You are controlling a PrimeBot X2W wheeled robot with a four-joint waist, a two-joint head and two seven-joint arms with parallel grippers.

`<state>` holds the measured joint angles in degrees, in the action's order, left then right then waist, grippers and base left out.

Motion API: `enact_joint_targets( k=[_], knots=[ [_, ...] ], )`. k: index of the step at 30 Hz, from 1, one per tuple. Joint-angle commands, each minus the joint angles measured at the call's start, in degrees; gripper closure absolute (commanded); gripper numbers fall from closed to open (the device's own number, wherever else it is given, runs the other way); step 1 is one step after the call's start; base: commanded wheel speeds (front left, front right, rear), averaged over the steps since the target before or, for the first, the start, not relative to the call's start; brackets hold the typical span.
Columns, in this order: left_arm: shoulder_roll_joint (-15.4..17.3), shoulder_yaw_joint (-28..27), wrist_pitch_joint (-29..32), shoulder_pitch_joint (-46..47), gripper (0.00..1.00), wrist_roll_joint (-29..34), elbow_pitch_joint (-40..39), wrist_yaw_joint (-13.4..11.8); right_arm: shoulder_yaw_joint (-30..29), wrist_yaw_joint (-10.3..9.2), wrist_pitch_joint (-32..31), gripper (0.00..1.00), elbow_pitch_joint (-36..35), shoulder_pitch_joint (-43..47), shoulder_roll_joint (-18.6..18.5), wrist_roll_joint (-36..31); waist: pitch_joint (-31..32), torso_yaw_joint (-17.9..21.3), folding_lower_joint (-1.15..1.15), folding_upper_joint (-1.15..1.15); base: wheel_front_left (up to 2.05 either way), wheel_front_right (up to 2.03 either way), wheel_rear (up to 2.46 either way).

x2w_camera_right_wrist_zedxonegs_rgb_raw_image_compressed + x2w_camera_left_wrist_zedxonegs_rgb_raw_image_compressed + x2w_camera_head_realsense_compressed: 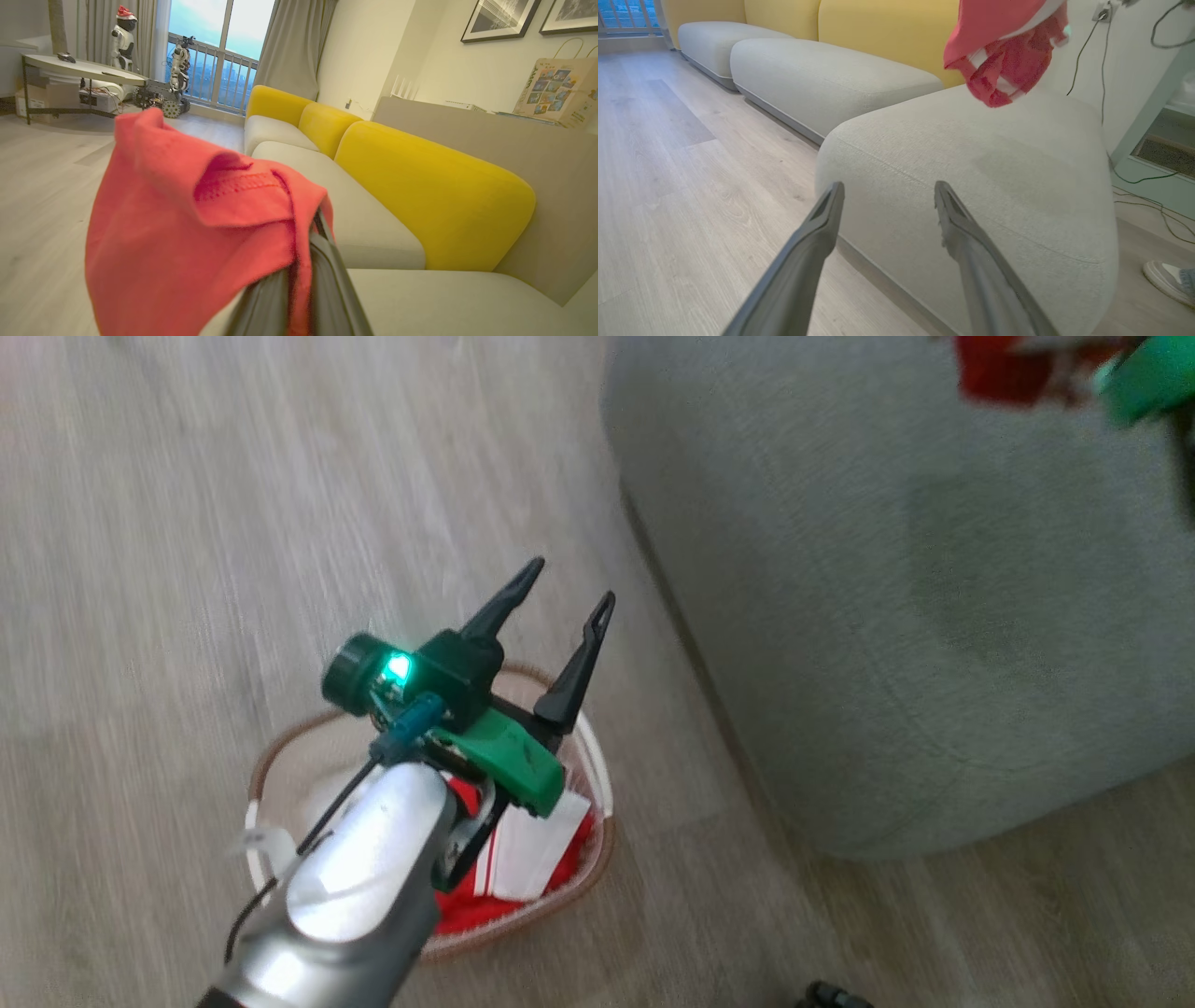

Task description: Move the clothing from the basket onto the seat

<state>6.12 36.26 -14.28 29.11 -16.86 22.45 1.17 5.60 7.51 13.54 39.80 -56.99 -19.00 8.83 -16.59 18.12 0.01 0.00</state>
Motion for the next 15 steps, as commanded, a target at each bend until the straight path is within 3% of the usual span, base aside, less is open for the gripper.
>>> enact_joint_targets(
  k=[1, 11, 15],
  knots=[
    [1.0, -1.72, -0.43, 2.7, 0.0, 0.56, -2.16, -0.11, -0.12, -0.02, -0.3, 1.0, -1.13, -2.9, -1.36, 0.2, -5.01, -3.41, -0.01, 0.0, 0.0, 0.0, 0.0],
    [3.83, -1.49, 1.88, 6.93, 0.0, 3.18, -8.06, -1.27, -4.58, -0.02, -0.73, 1.0, 9.94, -17.26, -10.13, -0.88, -17.2, -9.43, -0.01, 0.0, 0.0, 0.0, 0.0],
    [5.08, -1.44, 2.73, 7.65, 0.0, 4.21, -9.91, -1.93, -6.4, -0.02, -0.1, 1.0, 13.54, -18.51, -10.32, -1.38, -20.64, -10.04, -0.01, 0.0, 0.0, 0.0, 0.0]
  ],
)
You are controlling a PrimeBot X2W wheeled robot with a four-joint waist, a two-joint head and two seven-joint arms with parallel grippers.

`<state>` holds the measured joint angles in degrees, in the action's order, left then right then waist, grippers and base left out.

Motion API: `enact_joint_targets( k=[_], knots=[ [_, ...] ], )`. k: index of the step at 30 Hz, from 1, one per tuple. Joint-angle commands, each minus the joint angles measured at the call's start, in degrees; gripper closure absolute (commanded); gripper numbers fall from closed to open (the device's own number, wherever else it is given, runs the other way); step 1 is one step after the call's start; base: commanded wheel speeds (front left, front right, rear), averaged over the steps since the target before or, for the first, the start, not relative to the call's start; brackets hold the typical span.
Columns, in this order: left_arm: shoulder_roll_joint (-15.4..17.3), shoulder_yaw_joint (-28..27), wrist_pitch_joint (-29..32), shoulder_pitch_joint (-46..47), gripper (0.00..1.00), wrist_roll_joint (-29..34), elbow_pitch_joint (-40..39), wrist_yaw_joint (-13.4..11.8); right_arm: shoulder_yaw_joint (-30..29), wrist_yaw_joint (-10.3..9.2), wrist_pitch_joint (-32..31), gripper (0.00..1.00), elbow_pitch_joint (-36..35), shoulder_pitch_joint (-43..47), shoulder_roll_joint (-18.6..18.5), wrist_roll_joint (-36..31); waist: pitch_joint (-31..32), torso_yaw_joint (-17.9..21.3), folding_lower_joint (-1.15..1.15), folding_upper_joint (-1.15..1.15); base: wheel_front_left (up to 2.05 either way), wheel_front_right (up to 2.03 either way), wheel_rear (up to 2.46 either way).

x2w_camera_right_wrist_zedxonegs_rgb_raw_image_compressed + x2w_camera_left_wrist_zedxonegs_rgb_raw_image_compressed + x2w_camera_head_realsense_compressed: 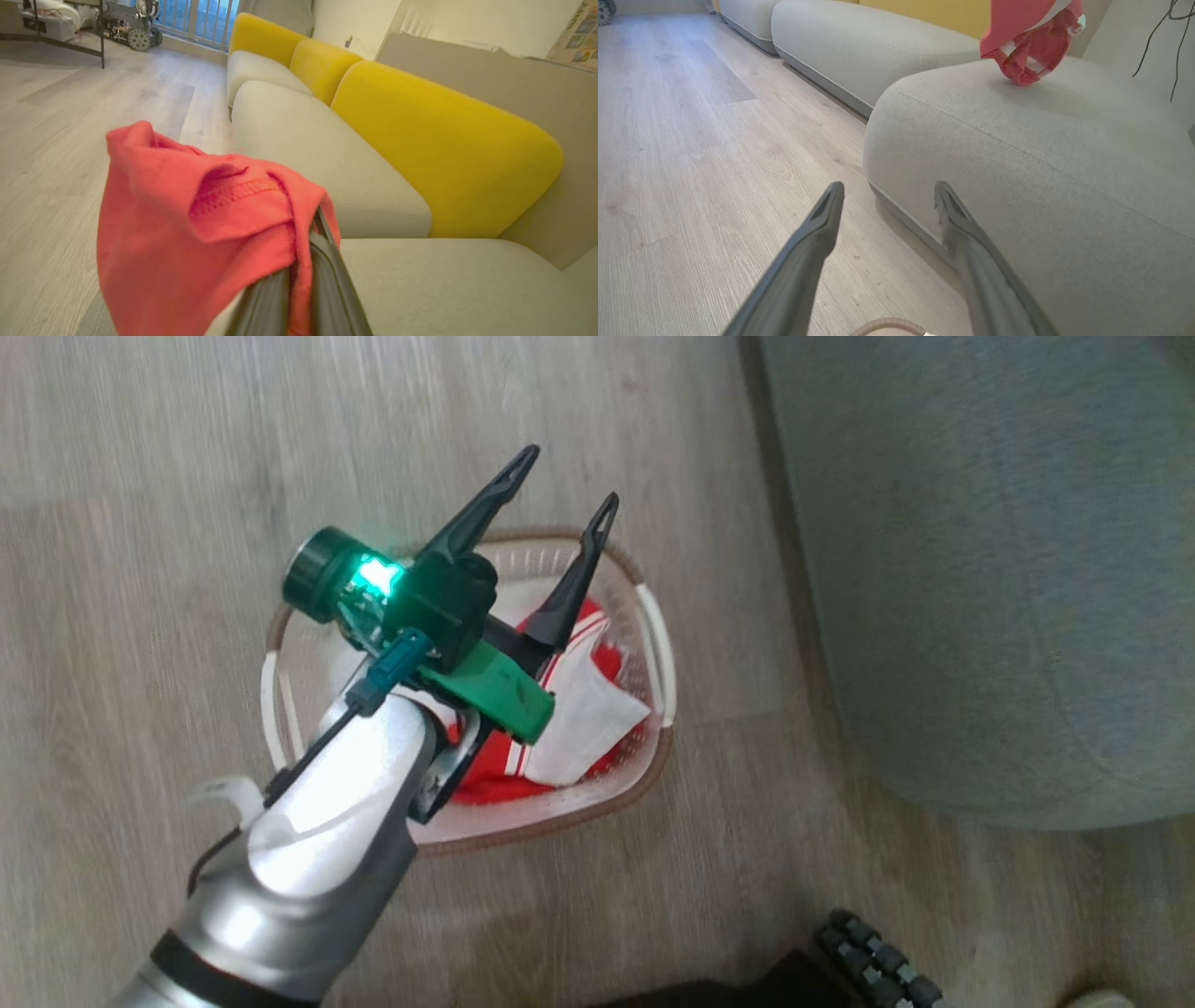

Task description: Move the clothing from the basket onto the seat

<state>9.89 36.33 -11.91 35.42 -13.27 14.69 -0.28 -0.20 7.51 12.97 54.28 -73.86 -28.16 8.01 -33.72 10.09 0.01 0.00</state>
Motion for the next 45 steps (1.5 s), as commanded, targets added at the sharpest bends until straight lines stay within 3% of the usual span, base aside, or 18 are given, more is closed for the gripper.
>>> enact_joint_targets(
  k=[1, 12, 13, 14, 16, 22, 33, 45],
  knots=[
    [1.56, -1.42, 0.54, 1.49, 0.0, 0.91, -2.5, -0.63, -1.11, -0.02, 0.7, 1.0, -0.01, -1.62, -0.85, -0.65, -4.18, -2.01, -0.01, 0.0, 0.0, 0.0, 0.0],
    [2.91, -0.47, 1.85, 1.08, 0.0, 1.22, -3.12, -0.97, -3.24, -0.02, 1.96, 1.0, 7.87, 2.34, 5.38, -2.25, -5.98, -0.55, -0.01, 0.0, 0.0, 0.0, 0.0],
    [3.01, -0.43, 1.91, 1.02, 0.0, 1.2, -3.06, -1.04, -3.26, -0.02, 1.97, 0.76, 8.55, 2.57, 5.94, -1.94, -5.85, -0.35, -0.01, 0.0, 0.0, 0.0, 0.0],
    [3.01, -0.43, 1.91, 1.02, 0.0, 1.2, -3.06, -1.04, -3.26, -0.02, 1.97, 0.76, 8.55, 2.57, 5.94, -1.94, -5.85, -0.35, -0.01, 0.0, 0.0, 0.0, 0.0],
    [3.11, -0.36, 2.02, 0.93, 0.0, 1.07, -2.89, -1.1, -2.8, -0.02, 1.99, 0.0, 9.88, 2.8, 6.73, -1.41, -5.56, 0.03, -0.01, 0.0, 0.0, 0.0, 0.0],
    [3.06, -0.26, 1.68, 0.3, 0.0, 0.23, -1.53, -1.22, 0.34, -0.02, 2.01, 0.0, 9.62, 4.59, 7.21, 0.06, -3.75, 0.76, -0.01, 0.0, 0.0, 0.0, 0.0],
    [1.71, -1.09, -1.29, -1.94, 0.0, -2.43, 2.45, -1.65, 6.55, -0.02, 2.02, 0.0, -1.52, 17.25, 5.42, 5.45, 5.24, 0.57, -0.01, 0.0, 0.0, 0.0, 0.0],
    [-1.47, -4.11, -3.02, -7.45, 0.0, -6.2, 6.26, -2.43, 11.1, -0.02, 2.03, 0.0, -12.26, 27.74, 7.75, 6.76, 20.05, -4.1, -0.01, 0.0, 0.0, 0.0, 0.0]
  ],
)
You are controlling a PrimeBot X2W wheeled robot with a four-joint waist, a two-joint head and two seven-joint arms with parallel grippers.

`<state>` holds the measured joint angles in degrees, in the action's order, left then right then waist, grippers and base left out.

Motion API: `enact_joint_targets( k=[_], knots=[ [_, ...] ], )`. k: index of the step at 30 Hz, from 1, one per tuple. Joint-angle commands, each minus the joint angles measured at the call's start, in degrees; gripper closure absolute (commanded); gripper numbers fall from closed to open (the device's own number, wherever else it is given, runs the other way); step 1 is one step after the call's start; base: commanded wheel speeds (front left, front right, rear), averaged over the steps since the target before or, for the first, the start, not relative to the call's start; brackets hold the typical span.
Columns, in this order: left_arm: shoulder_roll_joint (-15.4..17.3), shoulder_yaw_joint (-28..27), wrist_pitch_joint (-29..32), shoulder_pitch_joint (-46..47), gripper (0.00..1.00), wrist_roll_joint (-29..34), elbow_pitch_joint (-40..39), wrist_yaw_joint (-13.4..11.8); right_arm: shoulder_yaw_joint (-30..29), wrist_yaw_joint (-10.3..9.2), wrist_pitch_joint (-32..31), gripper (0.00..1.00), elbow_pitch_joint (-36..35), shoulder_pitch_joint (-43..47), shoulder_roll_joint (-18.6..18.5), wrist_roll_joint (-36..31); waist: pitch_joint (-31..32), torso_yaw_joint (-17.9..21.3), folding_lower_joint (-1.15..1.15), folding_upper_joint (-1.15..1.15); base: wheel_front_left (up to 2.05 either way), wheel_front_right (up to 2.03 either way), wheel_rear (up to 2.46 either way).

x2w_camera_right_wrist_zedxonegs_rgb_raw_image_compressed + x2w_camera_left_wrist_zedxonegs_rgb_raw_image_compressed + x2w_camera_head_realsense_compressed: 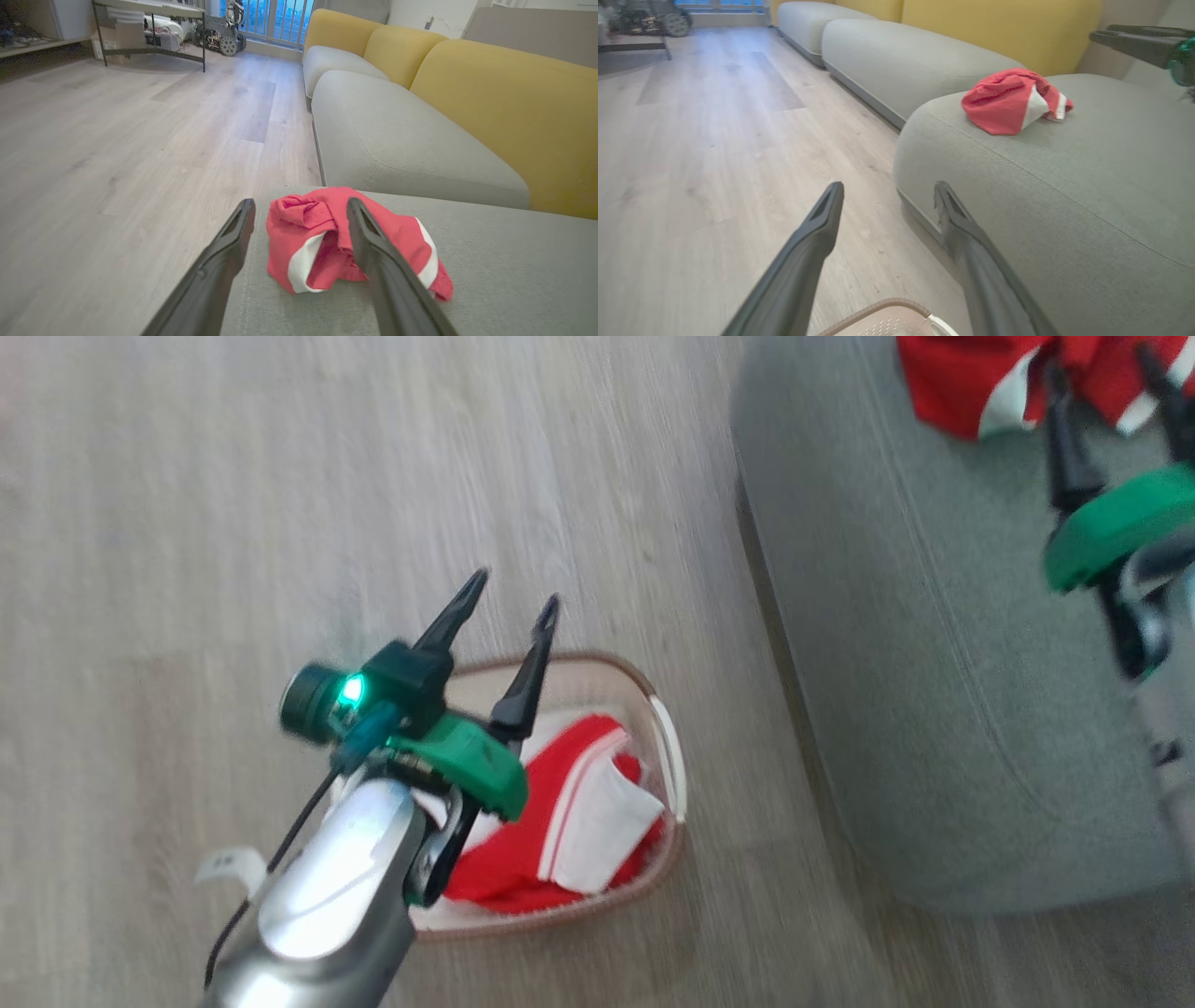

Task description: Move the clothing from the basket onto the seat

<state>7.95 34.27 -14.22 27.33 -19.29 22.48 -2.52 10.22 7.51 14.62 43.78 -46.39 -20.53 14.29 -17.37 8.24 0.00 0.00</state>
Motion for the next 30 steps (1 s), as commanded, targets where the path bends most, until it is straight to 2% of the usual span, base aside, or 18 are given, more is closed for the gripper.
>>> enact_joint_targets(
  k=[1, 10, 20, 30],
  knots=[
    [0.2, -2.74, -0.73, -0.06, 0.0, -0.39, -1.77, -0.54, 0.76, -0.02, 0.38, 0.0, -2.21, 1.3, 0.75, 0.42, 4.86, -2.8, 0.0, 0.0, 0.0, 0.0, 0.0],
    [-0.56, -7.87, -0.76, -8.28, 0.0, -0.58, -3.47, -2.18, 0.56, -0.02, 0.38, 0.0, -6.15, 10.33, 7.21, 0.31, 12.33, -6.62, 0.0, 0.0, 0.0, 0.0, 0.0],
    [0.16, -13.83, -0.77, -18.24, 0.0, 0.25, -6.09, -4.14, -3.25, -0.02, 0.38, 0.0, -13.84, 22.26, 13.64, -3.32, 17.19, -9.39, 0.0, 0.0, 0.0, 0.0, 0.0],
    [-0.25, -18.19, -0.77, -26.84, 0.0, 2.68, -11.06, -4.88, -7.15, -0.02, 0.38, 0.0, -23.02, 34.64, 17.41, -7.21, 18.82, -10.36, 0.0, 0.0, 0.0, 0.0, 0.0]
  ],
)
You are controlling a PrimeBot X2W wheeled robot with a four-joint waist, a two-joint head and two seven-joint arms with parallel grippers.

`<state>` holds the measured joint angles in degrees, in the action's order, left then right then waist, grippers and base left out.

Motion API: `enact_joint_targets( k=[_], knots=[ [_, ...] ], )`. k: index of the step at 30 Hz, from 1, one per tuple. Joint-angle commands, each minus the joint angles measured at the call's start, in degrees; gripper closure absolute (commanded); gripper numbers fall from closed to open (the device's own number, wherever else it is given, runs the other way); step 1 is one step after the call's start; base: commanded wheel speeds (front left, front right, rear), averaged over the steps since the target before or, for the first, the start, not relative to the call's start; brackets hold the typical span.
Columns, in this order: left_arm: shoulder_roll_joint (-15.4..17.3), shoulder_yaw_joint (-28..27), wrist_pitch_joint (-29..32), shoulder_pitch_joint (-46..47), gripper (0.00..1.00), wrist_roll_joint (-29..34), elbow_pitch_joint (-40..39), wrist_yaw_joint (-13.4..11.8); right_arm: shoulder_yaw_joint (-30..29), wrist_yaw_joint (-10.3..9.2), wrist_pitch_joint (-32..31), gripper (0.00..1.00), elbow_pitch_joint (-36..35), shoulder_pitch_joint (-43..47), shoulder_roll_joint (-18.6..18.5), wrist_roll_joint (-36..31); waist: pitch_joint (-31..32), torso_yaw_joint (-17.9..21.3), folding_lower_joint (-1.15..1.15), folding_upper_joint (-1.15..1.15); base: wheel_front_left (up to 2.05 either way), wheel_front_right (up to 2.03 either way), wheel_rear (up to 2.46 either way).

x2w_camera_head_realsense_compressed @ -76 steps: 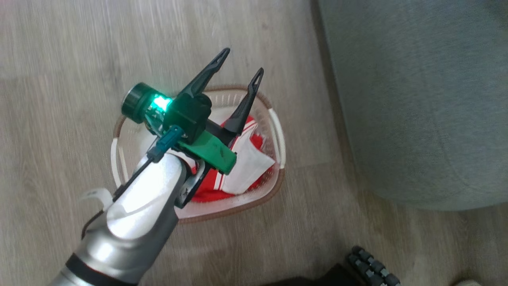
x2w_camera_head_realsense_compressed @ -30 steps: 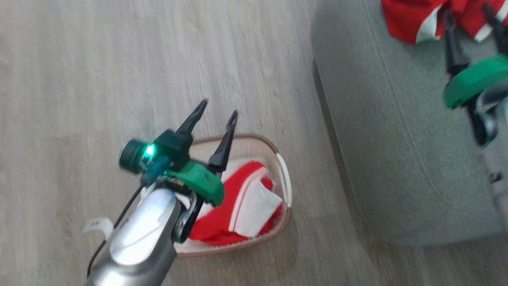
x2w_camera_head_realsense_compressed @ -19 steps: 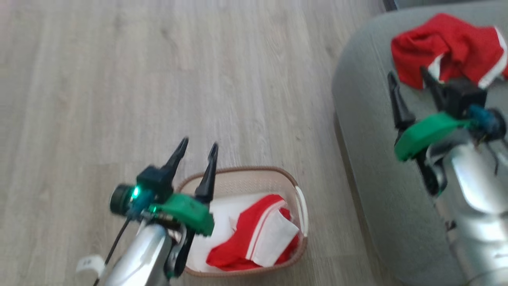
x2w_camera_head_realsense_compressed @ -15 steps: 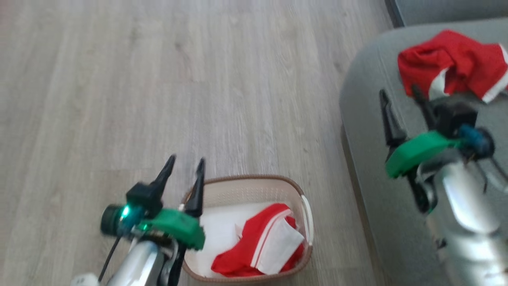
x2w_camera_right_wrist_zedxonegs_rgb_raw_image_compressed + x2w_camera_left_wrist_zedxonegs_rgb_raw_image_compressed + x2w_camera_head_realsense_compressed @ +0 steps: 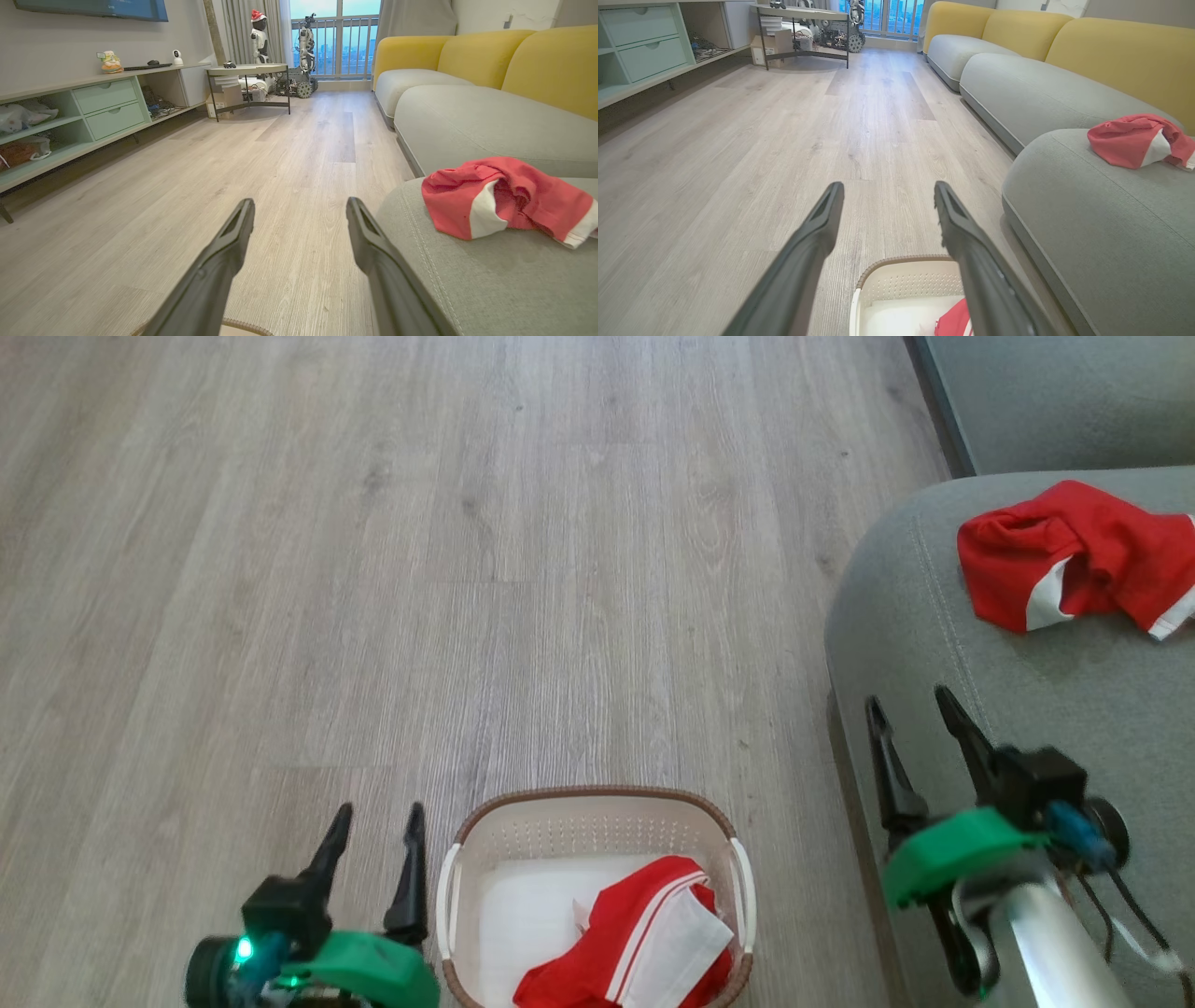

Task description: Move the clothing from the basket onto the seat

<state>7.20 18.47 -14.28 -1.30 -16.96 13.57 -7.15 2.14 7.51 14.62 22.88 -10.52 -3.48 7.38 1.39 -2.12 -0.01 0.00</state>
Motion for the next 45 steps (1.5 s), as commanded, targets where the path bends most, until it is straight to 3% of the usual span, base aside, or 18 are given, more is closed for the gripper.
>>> enact_joint_targets(
  k=[1, 7, 15, 45],
  knots=[
    [0.4, -2.75, -0.72, 1.19, 0.0, 0.57, -2.58, -0.26, 0.69, -0.02, 0.38, 0.0, -3.11, -0.22, 0.45, -0.31, 0.16, -0.04, 0.01, 0.0, 0.0, 0.0, 0.0],
    [-0.14, -4.59, -0.72, -1.6, 0.0, 1.63, -4.44, 0.12, 0.72, -0.02, 0.38, 0.0, -8.33, 5.17, 0.58, 2.55, 0.91, 0.27, 0.01, 0.0, 0.0, 0.0, 0.0],
    [-0.8, -7.33, -0.72, -4.94, 0.0, 2.74, -5.7, 1.08, 3.43, -0.02, 0.38, 0.0, -10.03, 9.21, 0.59, 3.79, 1.76, 1.26, 0.01, 0.0, 0.0, 0.0, 0.0],
    [-3.11, -11.28, -0.72, -5.18, 0.0, 5.91, -4.44, 3.94, 3.68, -0.02, 0.38, 0.0, -9.73, 8.97, 0.6, 4.49, 0.89, 1.28, 0.01, 0.0, 0.0, 0.0, 0.0]
  ],
)
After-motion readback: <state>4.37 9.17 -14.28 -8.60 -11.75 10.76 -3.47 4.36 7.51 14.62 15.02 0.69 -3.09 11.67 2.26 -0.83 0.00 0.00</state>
